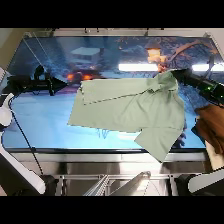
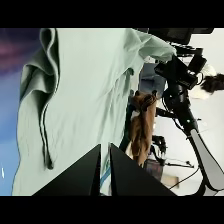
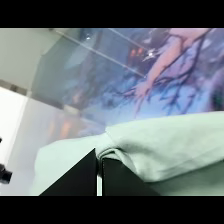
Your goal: Fold the shirts.
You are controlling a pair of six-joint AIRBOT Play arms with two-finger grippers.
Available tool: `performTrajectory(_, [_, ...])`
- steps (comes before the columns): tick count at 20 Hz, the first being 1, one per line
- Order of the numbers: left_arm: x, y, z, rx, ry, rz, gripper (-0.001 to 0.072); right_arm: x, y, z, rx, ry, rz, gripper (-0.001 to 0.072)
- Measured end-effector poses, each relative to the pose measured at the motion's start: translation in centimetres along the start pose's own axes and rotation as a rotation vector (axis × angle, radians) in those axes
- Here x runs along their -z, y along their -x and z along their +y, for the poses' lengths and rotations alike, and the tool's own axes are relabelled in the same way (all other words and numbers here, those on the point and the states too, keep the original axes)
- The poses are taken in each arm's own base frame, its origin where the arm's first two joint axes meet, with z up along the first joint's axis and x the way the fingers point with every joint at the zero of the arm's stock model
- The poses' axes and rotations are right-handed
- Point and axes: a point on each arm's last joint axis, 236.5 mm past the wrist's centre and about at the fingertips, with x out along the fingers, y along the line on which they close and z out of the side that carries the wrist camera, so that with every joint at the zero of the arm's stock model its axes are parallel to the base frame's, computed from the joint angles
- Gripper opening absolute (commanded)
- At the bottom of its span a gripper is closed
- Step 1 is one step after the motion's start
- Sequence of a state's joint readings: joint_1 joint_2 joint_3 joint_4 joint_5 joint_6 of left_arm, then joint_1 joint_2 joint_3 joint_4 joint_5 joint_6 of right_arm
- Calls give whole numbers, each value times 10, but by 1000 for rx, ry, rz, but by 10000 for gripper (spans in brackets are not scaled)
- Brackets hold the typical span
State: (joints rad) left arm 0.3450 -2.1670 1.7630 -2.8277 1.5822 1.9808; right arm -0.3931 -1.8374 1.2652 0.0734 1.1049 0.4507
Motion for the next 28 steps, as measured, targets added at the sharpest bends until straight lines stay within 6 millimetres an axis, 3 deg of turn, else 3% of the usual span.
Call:
performTrajectory(3, [-7, -2, -5, -29, -31, 10, 75, 2, 1, 0, -24, -13, 5, 54])
performTrajectory(4, [-6, -3, -2, -50, -31, 20, 76, 4, 1, 0, -29, -14, 13, 292])
performTrajectory(5, [-4, -4, 1, -70, -28, 33, 76, 7, 2, -1, -29, -22, 26, 360])
performTrajectory(6, [-1, -4, 4, -87, -17, 51, 73, 9, 4, -2, -29, -34, 40, 325])
performTrajectory(7, [3, -3, 5, -99, -12, 67, 2, 11, 9, -2, -24, -52, 55, 213])
performTrajectory(10, [19, 6, -4, -121, -18, 128, 10, 14, 40, -4, 17, -96, 126, 205])
performTrajectory(13, [44, 24, -14, -202, -55, 176, 18, 35, 97, -5, 148, -126, 251, 160])
performTrajectory(14, [54, 31, -14, -236, -65, 182, 17, 48, 120, -7, 219, -147, 292, 199])
performTrajectory(15, [63, 39, -14, -268, -72, 185, 17, 65, 144, -11, 297, -179, 332, 388])
performTrajectory(16, [71, 45, -12, -294, -79, 183, 20, 85, 167, -14, 372, -219, 369, 499])
performTrajectory(17, [80, 52, -11, -311, -85, 178, 110, 107, 188, -18, 440, -265, 398, 504])
performTrajectory(18, [88, 58, -10, -322, -84, 173, 368, 128, 204, -20, 492, -315, 419, 504])
performTrajectory(20, [102, 67, -4, -334, -65, 171, 675, 171, 227, -27, 574, -412, 470, 504])
performTrajectory(22, [117, 72, 1, -330, -34, 175, 683, 210, 241, -34, 631, -500, 522, 504])
performTrajectory(24, [131, 74, 8, -317, 4, 183, 683, 236, 245, -41, 652, -552, 544, 504])
performTrajectory(28, [154, 73, 22, -292, 85, 202, 683, 256, 223, -37, 554, -616, 541, 502])
